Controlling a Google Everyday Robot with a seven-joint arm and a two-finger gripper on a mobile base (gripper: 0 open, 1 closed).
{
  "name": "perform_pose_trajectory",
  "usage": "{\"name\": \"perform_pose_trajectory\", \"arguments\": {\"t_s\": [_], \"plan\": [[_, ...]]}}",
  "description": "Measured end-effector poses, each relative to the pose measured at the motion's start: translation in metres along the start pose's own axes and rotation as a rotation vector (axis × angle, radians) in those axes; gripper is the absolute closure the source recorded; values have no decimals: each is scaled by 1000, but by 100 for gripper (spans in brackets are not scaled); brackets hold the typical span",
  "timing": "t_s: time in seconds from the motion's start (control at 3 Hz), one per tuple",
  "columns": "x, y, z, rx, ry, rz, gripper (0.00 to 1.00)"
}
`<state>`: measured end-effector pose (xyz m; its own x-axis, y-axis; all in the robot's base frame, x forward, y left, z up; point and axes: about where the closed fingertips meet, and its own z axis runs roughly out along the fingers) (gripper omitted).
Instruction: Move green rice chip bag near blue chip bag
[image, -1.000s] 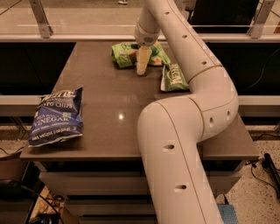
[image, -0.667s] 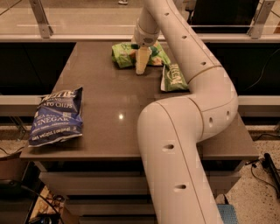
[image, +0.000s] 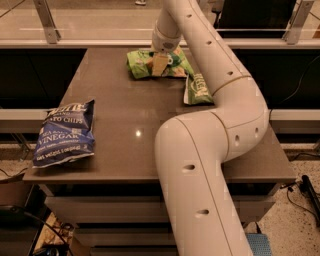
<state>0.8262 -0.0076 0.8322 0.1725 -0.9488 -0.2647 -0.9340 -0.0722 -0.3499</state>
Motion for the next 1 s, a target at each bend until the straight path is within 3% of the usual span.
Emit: {"name": "perform_pose_trajectory", "arguments": {"t_s": [0.33,0.67,1.0], "plan": [[0,0,0,0,0,0,88],[-1,-1,4,2,-2,-1,100],[-2,-1,5,3,-1,2,100]]}}
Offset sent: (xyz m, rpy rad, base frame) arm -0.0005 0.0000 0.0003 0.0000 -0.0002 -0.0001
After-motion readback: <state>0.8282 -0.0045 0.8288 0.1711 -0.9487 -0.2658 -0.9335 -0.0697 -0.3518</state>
